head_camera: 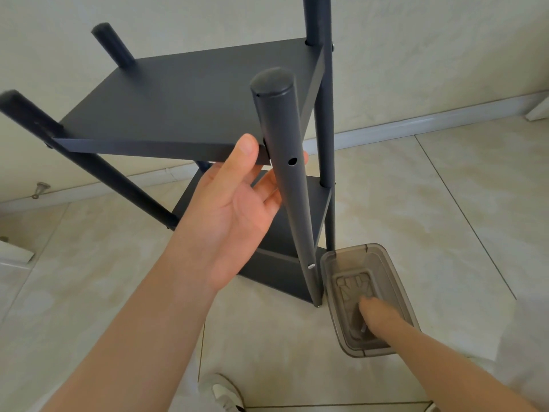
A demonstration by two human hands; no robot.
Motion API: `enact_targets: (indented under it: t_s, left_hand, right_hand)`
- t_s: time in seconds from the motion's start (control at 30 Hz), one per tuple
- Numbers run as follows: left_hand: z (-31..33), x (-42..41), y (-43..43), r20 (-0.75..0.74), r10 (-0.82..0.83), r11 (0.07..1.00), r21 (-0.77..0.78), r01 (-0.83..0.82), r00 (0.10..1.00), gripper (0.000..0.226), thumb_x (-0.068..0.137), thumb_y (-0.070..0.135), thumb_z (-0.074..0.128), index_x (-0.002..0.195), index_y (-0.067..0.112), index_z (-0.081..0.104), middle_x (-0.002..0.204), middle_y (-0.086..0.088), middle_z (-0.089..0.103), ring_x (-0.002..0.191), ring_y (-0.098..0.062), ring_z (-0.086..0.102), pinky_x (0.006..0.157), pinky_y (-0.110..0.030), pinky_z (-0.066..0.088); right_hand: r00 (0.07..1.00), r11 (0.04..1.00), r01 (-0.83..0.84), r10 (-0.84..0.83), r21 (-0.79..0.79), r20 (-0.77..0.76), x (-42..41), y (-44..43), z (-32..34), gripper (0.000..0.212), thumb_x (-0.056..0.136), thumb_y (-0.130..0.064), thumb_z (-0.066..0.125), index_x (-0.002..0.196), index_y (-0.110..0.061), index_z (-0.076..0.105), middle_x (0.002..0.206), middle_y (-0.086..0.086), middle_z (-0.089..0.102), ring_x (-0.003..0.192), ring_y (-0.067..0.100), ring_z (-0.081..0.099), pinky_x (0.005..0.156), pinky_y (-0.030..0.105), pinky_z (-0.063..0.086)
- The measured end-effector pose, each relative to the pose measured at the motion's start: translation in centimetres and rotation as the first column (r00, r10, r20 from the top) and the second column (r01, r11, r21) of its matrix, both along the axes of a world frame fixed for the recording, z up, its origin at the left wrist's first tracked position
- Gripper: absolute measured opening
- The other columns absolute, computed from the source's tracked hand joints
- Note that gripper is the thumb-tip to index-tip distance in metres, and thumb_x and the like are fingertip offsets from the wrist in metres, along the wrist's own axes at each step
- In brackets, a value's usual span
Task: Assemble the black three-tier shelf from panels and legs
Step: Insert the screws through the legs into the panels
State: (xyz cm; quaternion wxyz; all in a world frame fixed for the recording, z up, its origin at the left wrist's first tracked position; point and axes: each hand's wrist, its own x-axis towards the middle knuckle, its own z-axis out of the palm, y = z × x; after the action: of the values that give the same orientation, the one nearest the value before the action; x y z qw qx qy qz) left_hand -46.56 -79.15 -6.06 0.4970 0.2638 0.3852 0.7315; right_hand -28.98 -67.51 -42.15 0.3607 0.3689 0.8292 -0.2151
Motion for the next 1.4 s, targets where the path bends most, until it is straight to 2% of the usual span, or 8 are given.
enact_targets:
  t_s: [0.1,0.3,0.4,0.57,0.7,0.8,0.97,1.4]
  left_hand:
    - [0.2,-0.1,-0.2,0.027,0.028,1.000,-0.015,-0.027,0.999,0.017,0.090,0.030,0.065,0.102,0.018,0.071,0.113,0.001,0.074,0.116,-0.023,0.068,0.091,-0.032,0.057]
    - [1.2,0.8,-0.1,0.012,0.072,0.994,-0.079,-0.070,0.997,0.029,0.068,0.036,0.078,0.092,0.020,0.080,0.111,-0.003,0.074,0.114,-0.022,0.069,0.088,-0.032,0.059]
    - [1.5,1.1,-0.2,0.020,0.074,0.995,-0.074,-0.073,0.997,0.026,0.069,0.034,0.077,0.092,0.021,0.080,0.106,-0.002,0.075,0.111,-0.023,0.071,0.085,-0.032,0.059]
    - [1.2,1.0,-0.4,0.034,0.078,0.996,-0.050,-0.077,0.996,0.026,0.073,0.034,0.076,0.094,0.020,0.080,0.110,-0.005,0.074,0.112,-0.025,0.071,0.082,-0.032,0.060]
    - [1.0,0.8,-0.6,0.000,0.048,0.998,-0.051,-0.048,0.999,0.057,0.072,0.034,0.077,0.125,0.017,0.062,0.124,-0.004,0.071,0.118,-0.025,0.067,0.089,-0.032,0.059]
    - [1.1,0.4,-0.6,-0.033,0.055,0.997,-0.058,-0.057,0.998,0.053,0.068,0.034,0.079,0.115,0.015,0.062,0.120,-0.004,0.073,0.117,-0.026,0.068,0.099,-0.037,0.055]
    - [1.3,0.5,-0.5,-0.097,0.057,0.994,-0.090,-0.066,0.994,0.046,0.080,0.040,0.073,0.120,0.016,0.071,0.126,-0.013,0.067,0.112,-0.024,0.069,0.087,-0.032,0.058]
    - [1.6,0.4,-0.6,-0.120,0.053,0.997,-0.055,-0.060,0.991,0.045,0.079,0.037,0.073,0.115,0.010,0.072,0.111,-0.011,0.073,0.108,-0.025,0.071,0.086,-0.027,0.056]
  right_hand:
    - [0.998,1.000,-0.012,0.013,0.025,-0.061,-0.7,0.6,1.1,0.043,0.095,-0.007,0.055,0.135,-0.006,0.040,0.121,0.010,0.061,0.108,0.027,0.063,0.086,0.037,0.053]
    - [0.866,0.973,0.163,-0.219,-0.161,-0.450,-2.9,1.9,6.8,0.011,0.100,-0.014,0.051,0.109,-0.019,0.047,0.090,0.000,0.060,0.075,0.010,0.058,0.059,0.012,0.038]
    - [0.854,0.982,0.061,-0.145,-0.180,-0.499,-3.9,1.8,11.4,0.010,0.098,-0.018,0.056,0.107,-0.020,0.060,0.103,0.002,0.064,0.091,0.013,0.062,0.071,0.014,0.041]
    - [0.845,0.948,-0.187,0.022,-0.256,-0.534,-3.6,1.1,20.6,0.014,0.097,-0.022,0.057,0.085,-0.030,0.056,0.079,-0.002,0.065,0.059,0.001,0.058,0.059,0.014,0.046]
    - [0.716,0.868,-0.274,-0.103,-0.414,-0.690,-2.1,-0.1,27.7,0.013,0.096,-0.025,0.064,0.084,-0.025,0.069,0.074,-0.003,0.072,0.058,0.007,0.064,0.070,0.024,0.057]
    - [0.603,0.780,-0.294,-0.297,-0.552,-0.741,-1.1,-0.8,31.8,0.014,0.096,-0.022,0.065,0.098,-0.015,0.076,0.087,0.007,0.076,0.066,0.013,0.069,0.073,0.027,0.059]
    - [0.357,0.696,-0.398,-0.482,-0.597,-0.800,-0.5,-1.7,36.9,0.019,0.096,-0.007,0.060,0.106,-0.010,0.075,0.095,0.015,0.075,0.074,0.018,0.071,0.076,0.028,0.058]
    - [-0.041,0.931,-0.163,-0.336,-0.325,-0.941,-0.1,-2.3,38.1,0.029,0.092,0.002,0.062,0.108,-0.018,0.075,0.095,0.000,0.077,0.073,0.017,0.074,0.079,0.025,0.058]
